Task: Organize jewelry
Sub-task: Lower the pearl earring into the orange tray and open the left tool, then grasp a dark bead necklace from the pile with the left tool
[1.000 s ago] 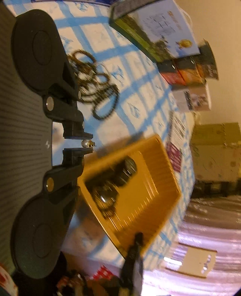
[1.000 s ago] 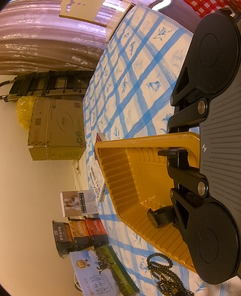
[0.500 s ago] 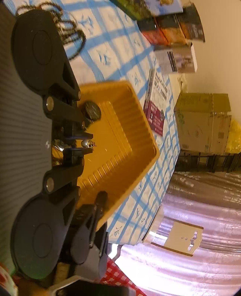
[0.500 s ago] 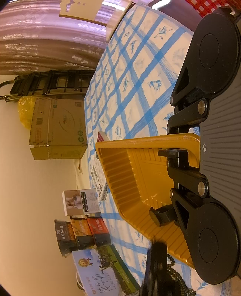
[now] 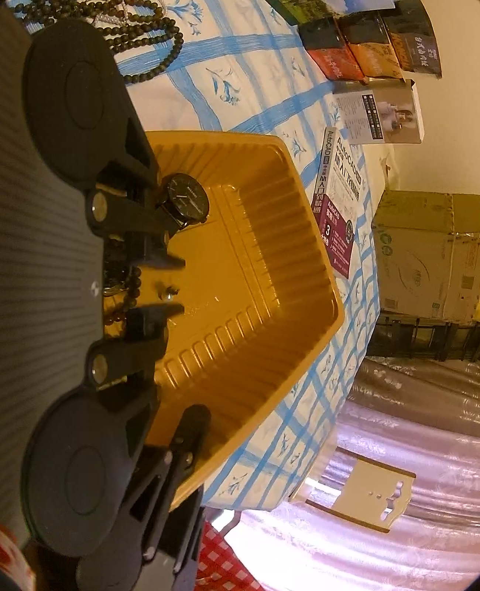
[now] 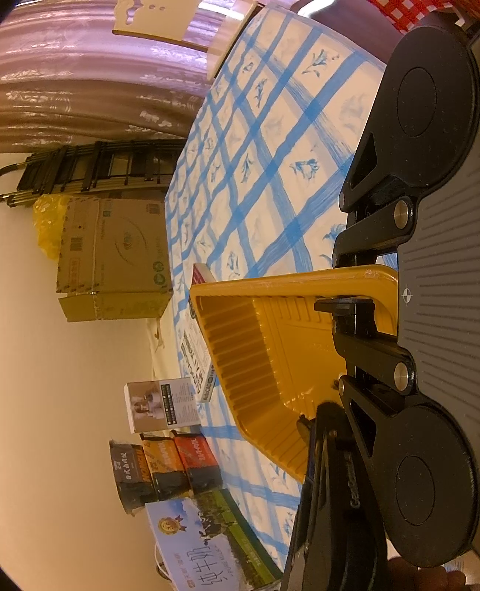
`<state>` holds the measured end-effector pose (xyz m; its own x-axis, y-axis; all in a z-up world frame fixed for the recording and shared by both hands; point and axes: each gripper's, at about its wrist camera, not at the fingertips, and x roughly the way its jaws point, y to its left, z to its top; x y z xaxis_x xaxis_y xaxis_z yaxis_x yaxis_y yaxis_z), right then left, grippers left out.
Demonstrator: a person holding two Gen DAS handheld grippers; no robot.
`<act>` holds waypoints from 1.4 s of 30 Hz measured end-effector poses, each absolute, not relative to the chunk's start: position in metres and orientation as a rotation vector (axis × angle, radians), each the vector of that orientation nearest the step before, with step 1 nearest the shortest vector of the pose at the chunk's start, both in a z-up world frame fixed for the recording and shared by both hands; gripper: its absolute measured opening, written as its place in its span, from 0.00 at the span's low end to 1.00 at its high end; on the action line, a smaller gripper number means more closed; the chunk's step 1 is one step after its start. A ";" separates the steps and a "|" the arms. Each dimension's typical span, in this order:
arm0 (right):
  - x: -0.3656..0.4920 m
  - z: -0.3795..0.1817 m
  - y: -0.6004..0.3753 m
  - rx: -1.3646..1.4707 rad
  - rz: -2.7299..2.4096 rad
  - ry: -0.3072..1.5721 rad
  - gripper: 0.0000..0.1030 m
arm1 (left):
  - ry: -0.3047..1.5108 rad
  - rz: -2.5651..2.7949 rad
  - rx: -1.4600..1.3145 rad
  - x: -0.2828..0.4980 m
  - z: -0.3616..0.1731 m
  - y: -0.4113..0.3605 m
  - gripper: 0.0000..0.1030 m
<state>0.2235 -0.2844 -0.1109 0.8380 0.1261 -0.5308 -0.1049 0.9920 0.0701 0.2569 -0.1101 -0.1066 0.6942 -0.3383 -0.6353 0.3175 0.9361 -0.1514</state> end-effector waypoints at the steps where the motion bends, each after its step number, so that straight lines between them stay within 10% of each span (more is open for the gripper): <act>1: 0.223 -0.111 -0.284 0.038 0.122 0.564 0.04 | 0.707 -0.364 -0.038 0.256 -0.105 -0.109 0.22; 42: 0.226 -0.114 -0.287 0.027 0.116 0.587 0.04 | 0.841 0.055 -0.021 0.191 -0.140 0.062 0.34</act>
